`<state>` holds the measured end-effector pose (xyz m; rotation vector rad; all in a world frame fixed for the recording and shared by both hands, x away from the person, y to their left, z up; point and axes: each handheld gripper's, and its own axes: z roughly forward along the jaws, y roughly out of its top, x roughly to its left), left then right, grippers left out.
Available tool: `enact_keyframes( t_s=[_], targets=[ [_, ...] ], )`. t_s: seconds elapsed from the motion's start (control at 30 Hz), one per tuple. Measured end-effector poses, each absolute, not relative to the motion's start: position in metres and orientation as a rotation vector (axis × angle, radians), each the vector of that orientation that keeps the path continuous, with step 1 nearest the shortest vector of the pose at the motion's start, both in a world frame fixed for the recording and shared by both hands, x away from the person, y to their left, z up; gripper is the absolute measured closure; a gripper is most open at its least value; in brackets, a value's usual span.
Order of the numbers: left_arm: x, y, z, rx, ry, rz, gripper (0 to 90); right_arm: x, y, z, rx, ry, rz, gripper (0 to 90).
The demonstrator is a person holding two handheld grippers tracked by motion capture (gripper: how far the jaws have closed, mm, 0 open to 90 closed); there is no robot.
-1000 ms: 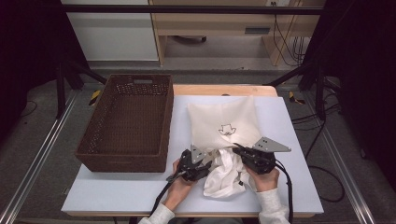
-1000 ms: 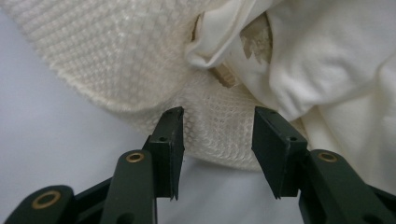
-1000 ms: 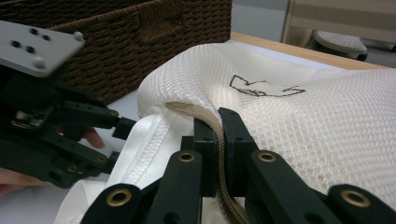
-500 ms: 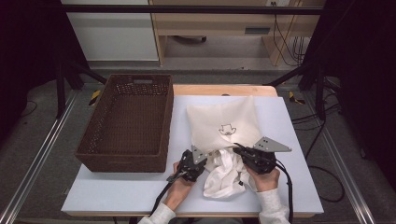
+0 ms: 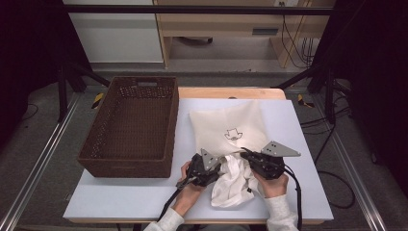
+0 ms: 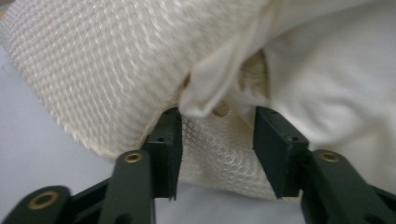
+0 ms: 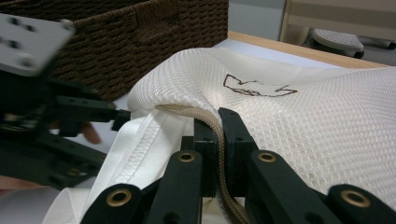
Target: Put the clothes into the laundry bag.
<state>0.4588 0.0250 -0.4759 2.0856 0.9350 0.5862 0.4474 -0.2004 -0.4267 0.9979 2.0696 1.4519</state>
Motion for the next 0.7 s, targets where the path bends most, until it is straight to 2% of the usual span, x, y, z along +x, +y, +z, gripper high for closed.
enact_keyframes(
  t_s=[0.03,0.1,0.23,0.27,0.3,0.57,0.7],
  targets=[
    [0.462,0.023,-0.479,2.103,0.941,0.580,50.3,0.447,-0.200,-0.427,0.999,2.072,1.451,86.5],
    [0.466,0.022,-0.484,2.108,0.947,0.556,57.2,0.448,-0.199,-0.427,1.000,2.076,1.445,86.4],
    [0.468,0.026,-0.482,2.113,0.953,0.516,76.5,0.448,-0.199,-0.427,0.999,2.076,1.444,86.5],
    [0.467,0.027,-0.481,2.115,0.953,0.513,83.8,0.448,-0.199,-0.427,0.999,2.075,1.445,86.5],
    [0.467,0.028,-0.480,2.122,0.951,0.509,86.9,0.448,-0.199,-0.427,1.000,2.073,1.445,86.5],
    [0.446,0.058,-0.467,2.083,0.908,0.505,89.1,0.447,-0.201,-0.425,1.022,2.044,1.441,86.6],
    [0.440,0.067,-0.477,2.078,0.911,0.474,89.1,0.447,-0.199,-0.426,1.017,2.053,1.434,86.6]
  ],
)
